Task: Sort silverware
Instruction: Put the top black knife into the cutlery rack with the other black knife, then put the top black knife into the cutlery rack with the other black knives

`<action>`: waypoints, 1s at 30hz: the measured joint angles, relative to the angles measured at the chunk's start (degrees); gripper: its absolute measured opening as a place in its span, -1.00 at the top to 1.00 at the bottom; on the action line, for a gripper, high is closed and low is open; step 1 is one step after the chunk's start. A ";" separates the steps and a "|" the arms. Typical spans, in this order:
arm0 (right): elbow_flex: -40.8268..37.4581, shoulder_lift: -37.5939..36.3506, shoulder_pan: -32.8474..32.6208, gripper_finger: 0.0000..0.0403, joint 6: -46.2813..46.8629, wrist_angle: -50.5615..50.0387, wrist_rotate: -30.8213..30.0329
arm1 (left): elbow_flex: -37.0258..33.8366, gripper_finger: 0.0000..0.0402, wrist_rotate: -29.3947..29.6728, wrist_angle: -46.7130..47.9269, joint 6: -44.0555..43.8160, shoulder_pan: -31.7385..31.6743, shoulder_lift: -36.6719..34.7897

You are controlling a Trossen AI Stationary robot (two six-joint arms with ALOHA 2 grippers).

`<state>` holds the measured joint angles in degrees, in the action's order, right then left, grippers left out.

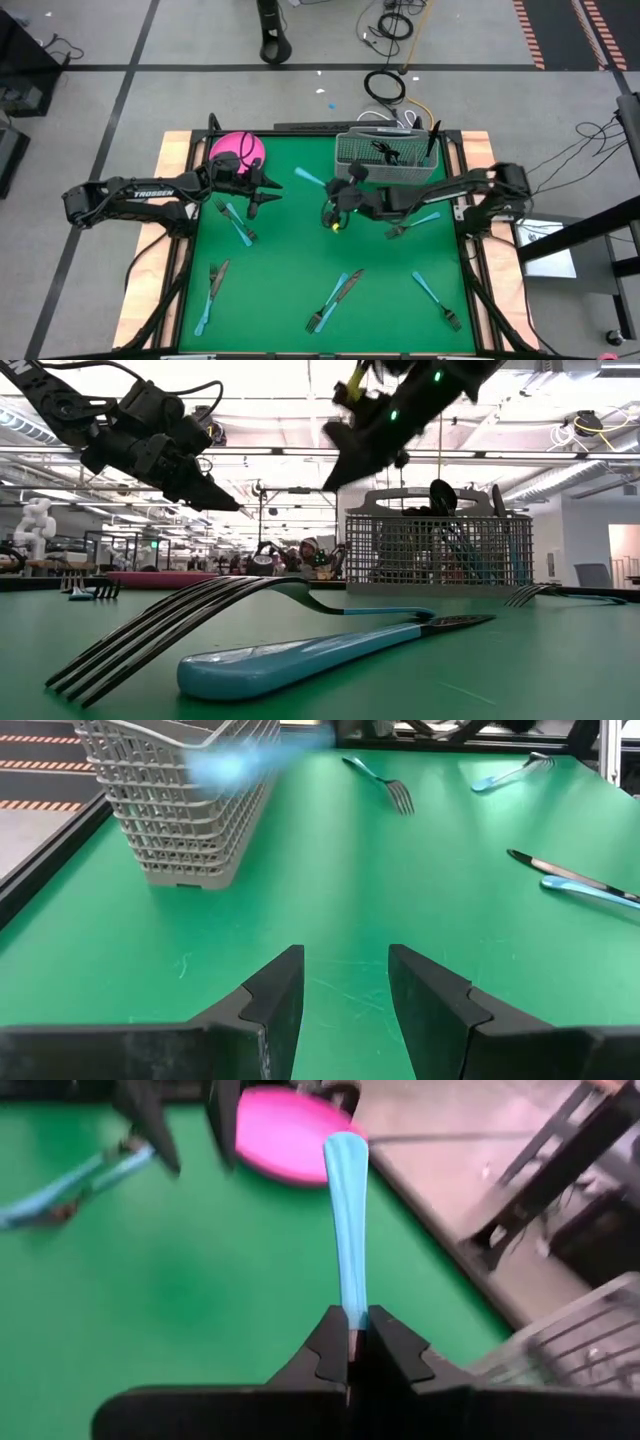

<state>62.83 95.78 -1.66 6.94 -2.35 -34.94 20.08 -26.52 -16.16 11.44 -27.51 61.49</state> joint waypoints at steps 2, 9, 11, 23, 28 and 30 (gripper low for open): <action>0.00 -2.68 0.54 1.00 -2.61 0.00 -0.08 | -0.01 0.25 0.00 0.00 -0.01 0.00 0.00; 0.02 -11.78 0.97 1.00 -16.76 -1.27 -4.52 | -0.01 0.25 0.00 0.00 0.05 0.00 0.00; 0.13 -14.28 1.23 0.97 -21.90 -2.26 -4.95 | 0.00 0.25 0.00 0.06 0.47 0.00 0.00; 0.13 -23.31 4.08 0.99 -21.62 -19.44 -3.19 | 0.00 0.25 0.00 0.24 0.93 -0.02 -0.02; 0.13 -20.43 3.31 0.99 -14.86 -21.73 3.57 | 0.00 0.25 0.13 0.22 0.94 0.00 -0.02; 0.11 -18.56 3.05 0.99 -11.17 -21.90 7.32 | 0.00 0.25 0.52 0.29 0.94 0.00 -0.02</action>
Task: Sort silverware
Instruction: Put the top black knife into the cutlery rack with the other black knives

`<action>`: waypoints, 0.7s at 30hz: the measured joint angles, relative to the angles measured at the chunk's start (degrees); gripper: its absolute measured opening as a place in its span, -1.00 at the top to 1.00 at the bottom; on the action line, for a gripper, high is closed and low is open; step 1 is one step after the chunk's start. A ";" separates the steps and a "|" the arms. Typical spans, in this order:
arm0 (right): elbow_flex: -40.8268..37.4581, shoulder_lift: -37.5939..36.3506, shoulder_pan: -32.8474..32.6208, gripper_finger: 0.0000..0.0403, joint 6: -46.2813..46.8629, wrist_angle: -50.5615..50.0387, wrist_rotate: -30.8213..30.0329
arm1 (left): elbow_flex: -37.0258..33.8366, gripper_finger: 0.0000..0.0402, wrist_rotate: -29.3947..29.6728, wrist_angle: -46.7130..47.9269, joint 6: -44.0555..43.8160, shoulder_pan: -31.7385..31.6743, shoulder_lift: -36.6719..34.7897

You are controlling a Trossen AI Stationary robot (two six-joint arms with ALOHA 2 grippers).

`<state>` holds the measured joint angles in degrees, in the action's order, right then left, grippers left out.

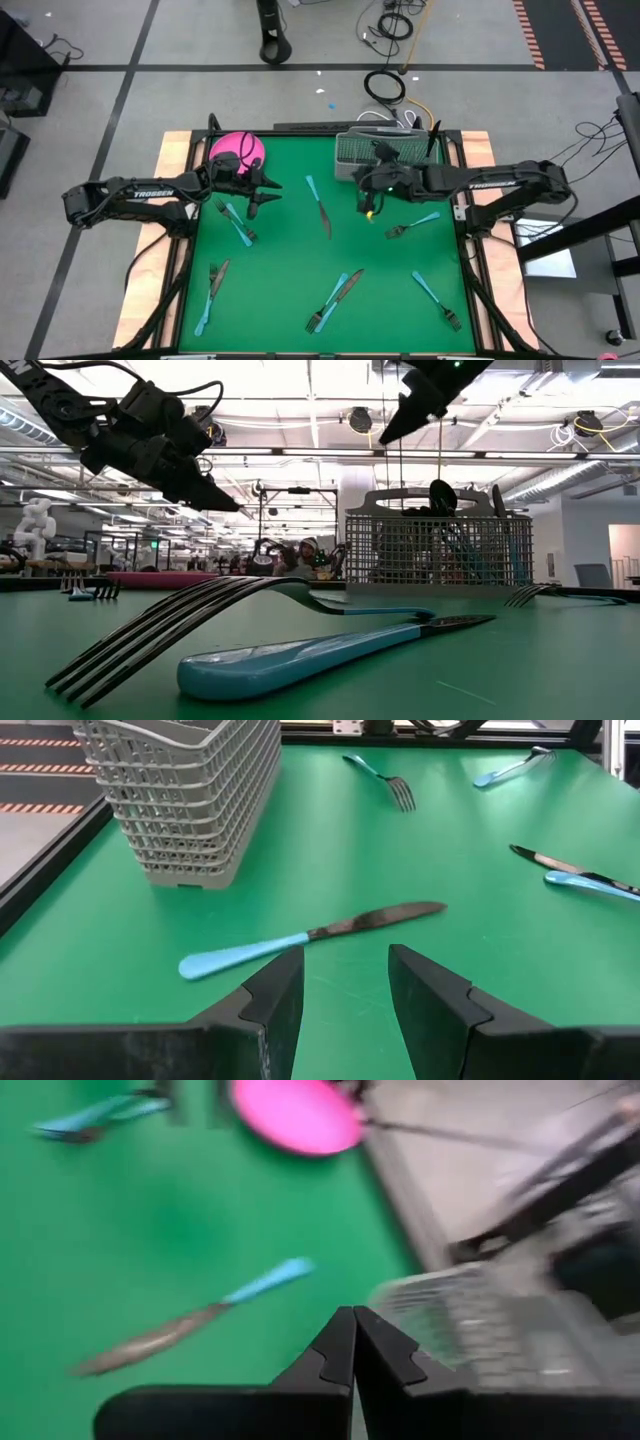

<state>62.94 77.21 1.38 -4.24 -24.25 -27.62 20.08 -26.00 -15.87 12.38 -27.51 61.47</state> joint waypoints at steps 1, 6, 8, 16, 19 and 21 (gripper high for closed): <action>0.00 1.06 -0.03 0.99 2.02 -0.02 2.75 | 0.00 0.25 0.88 0.20 -0.02 0.00 0.16; 0.00 9.41 -2.18 1.00 11.07 1.61 8.10 | -0.02 0.25 5.25 -0.75 -1.39 -0.23 3.58; -0.02 13.45 -3.50 1.00 13.55 3.47 5.01 | 0.00 0.25 5.33 -2.30 -1.68 -0.22 5.70; -0.02 25.32 -4.83 1.00 29.34 22.01 -3.65 | 1.64 0.25 1.16 -4.78 -3.06 -0.11 11.52; 0.00 28.72 -4.64 0.98 31.26 27.17 -3.55 | 2.08 0.25 0.92 -4.77 -3.06 -0.11 11.58; 0.18 30.60 -4.14 0.93 31.68 27.89 -1.93 | 2.12 0.25 0.88 -4.73 -3.07 -0.11 11.52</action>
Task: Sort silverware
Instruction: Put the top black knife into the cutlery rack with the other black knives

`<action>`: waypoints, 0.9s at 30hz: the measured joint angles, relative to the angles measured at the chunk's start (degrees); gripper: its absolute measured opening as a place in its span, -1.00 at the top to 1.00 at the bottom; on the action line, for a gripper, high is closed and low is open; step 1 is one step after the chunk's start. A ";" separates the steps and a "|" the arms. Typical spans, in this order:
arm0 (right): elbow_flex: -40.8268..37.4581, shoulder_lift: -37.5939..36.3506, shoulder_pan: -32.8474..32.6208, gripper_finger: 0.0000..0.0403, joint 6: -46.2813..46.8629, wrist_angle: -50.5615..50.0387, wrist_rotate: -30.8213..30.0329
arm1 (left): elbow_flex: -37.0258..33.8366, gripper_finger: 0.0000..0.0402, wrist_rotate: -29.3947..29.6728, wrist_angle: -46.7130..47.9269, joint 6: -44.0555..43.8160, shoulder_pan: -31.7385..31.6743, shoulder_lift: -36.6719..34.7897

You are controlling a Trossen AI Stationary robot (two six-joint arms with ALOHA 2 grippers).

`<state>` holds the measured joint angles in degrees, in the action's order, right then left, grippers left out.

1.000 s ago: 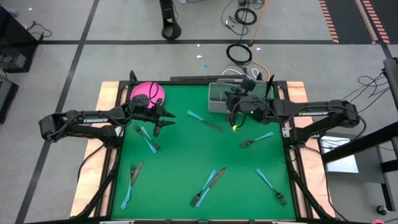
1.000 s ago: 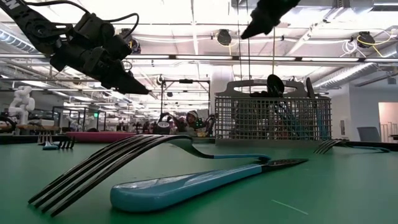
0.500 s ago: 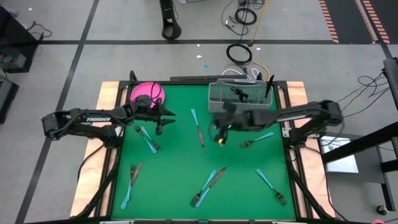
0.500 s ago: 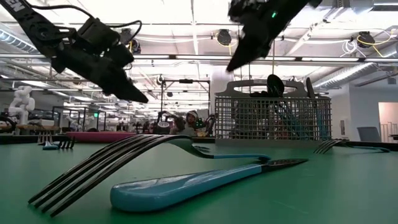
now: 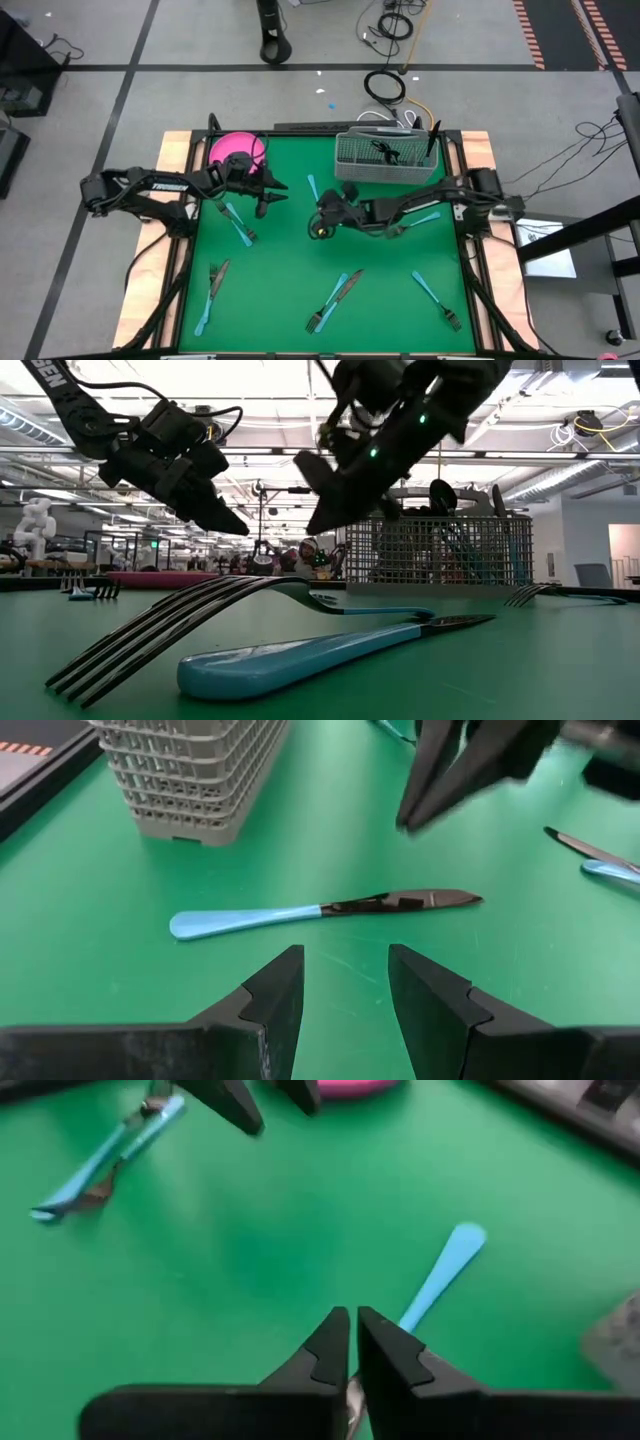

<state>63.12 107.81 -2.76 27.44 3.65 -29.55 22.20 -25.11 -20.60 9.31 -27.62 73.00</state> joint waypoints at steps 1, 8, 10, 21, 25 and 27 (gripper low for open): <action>0.25 0.69 0.31 0.89 0.96 -0.15 0.81 | 0.00 0.25 -0.01 0.08 0.01 0.00 -0.06; 2.25 2.86 1.78 0.45 3.91 -1.26 2.59 | 0.03 0.25 -0.18 0.14 0.33 0.00 -0.14; 2.81 2.86 1.98 0.33 4.79 -1.96 2.74 | 0.24 0.25 -0.18 0.18 0.47 0.00 -0.33; 2.80 5.13 2.81 0.18 11.09 -3.47 2.70 | 0.28 0.25 -3.14 2.03 2.02 0.02 -3.59; 2.81 5.75 3.10 0.24 12.41 -3.01 2.49 | 0.26 0.25 -3.14 -0.09 1.97 0.00 -4.15; 2.83 6.08 3.27 0.26 12.57 -2.46 1.67 | 0.28 0.25 -3.35 -0.50 1.98 0.01 -4.16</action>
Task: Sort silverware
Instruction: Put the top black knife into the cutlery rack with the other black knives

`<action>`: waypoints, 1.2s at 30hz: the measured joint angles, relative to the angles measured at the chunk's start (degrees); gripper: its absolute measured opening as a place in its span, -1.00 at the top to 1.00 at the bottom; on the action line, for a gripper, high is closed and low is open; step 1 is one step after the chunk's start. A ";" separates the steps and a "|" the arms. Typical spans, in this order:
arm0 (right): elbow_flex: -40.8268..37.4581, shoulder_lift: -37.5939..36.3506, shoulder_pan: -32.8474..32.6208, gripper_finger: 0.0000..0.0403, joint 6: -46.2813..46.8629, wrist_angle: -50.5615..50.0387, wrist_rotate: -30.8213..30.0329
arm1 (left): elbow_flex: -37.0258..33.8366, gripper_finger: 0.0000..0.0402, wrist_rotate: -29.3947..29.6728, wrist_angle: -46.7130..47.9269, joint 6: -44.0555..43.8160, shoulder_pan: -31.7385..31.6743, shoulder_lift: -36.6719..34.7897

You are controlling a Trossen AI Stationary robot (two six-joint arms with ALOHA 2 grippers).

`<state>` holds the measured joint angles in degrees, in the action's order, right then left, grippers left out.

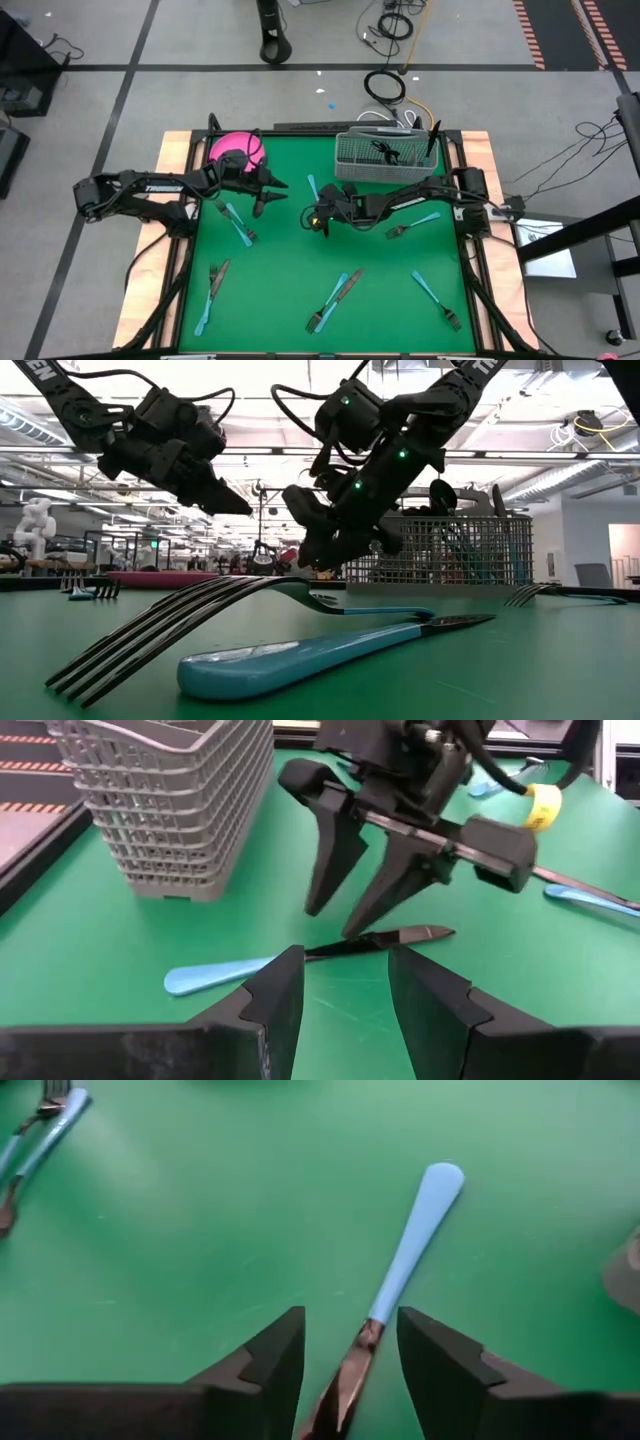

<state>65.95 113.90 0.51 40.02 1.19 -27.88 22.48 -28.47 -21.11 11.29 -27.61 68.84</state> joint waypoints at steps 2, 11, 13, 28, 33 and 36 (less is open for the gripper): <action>-0.01 0.21 0.15 0.28 -0.42 0.19 -0.76 | 0.00 0.25 -0.05 -0.08 0.00 -0.01 0.00; 0.01 0.83 0.71 0.28 -0.26 1.05 -2.44 | 0.00 0.25 -0.05 -2.11 0.07 -0.01 0.00; 0.01 2.02 0.71 0.28 -0.07 1.17 -2.34 | 0.00 0.25 -0.05 -2.36 0.07 -0.01 0.00; 8.25 12.64 0.73 0.32 1.47 -4.76 -3.56 | 0.13 0.25 -0.06 -2.23 1.07 -0.01 0.00; 9.11 13.23 0.45 0.55 5.61 -10.55 -2.26 | 0.15 0.25 -0.05 -1.79 1.20 -0.01 0.00; 9.09 13.14 0.01 0.80 5.98 -11.29 -0.87 | 0.15 0.25 -0.06 -1.79 1.34 -0.05 0.00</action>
<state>75.03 127.04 0.51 45.99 -10.11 -28.75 22.63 -28.52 -22.90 12.63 -27.66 68.84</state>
